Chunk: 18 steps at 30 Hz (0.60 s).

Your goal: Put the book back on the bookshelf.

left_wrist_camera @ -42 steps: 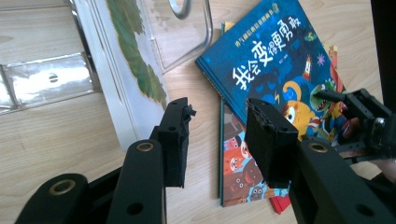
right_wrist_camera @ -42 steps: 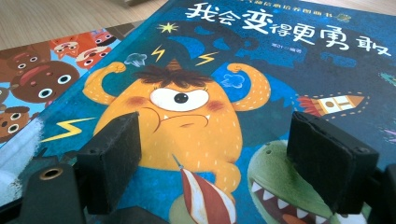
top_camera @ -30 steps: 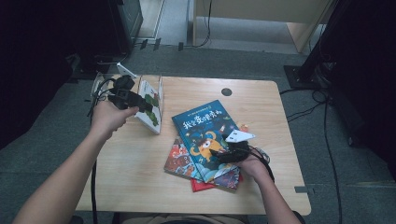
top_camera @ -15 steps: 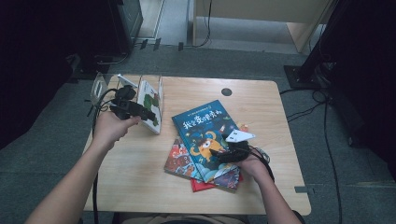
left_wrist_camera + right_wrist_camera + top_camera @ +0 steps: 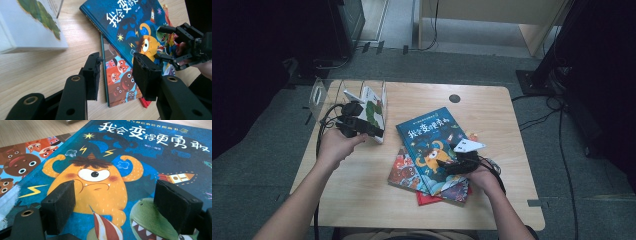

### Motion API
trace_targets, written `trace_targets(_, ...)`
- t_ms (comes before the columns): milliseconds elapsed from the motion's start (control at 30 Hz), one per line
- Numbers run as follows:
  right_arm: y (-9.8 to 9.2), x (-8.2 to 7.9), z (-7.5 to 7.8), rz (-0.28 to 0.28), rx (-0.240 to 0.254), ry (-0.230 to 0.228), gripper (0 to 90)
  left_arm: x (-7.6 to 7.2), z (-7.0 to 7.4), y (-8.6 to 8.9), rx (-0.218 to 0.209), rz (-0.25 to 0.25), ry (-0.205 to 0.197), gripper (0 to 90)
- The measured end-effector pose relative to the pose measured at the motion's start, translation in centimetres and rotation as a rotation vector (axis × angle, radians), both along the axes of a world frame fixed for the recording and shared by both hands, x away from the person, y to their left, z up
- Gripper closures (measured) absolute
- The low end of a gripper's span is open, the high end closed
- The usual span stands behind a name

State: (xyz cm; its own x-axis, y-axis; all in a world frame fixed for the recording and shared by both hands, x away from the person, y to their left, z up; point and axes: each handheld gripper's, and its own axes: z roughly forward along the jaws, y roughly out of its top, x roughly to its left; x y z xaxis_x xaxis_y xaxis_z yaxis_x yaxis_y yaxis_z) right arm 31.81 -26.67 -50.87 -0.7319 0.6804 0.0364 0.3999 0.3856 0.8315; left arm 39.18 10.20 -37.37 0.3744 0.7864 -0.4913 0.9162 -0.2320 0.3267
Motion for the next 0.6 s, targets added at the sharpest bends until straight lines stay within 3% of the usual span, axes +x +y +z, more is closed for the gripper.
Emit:
trace_targets(267,0.0,0.0,0.0,-0.002,0.0,0.002,17.5,-0.5,-1.0,-0.6,0.012,-0.011,-0.018,57.0)
trace_targets(600,0.0,0.0,0.0,-0.002,-0.001,0.002,17.5,-0.5,-2.8,-1.2,-0.01,-0.037,-0.03,55.9)
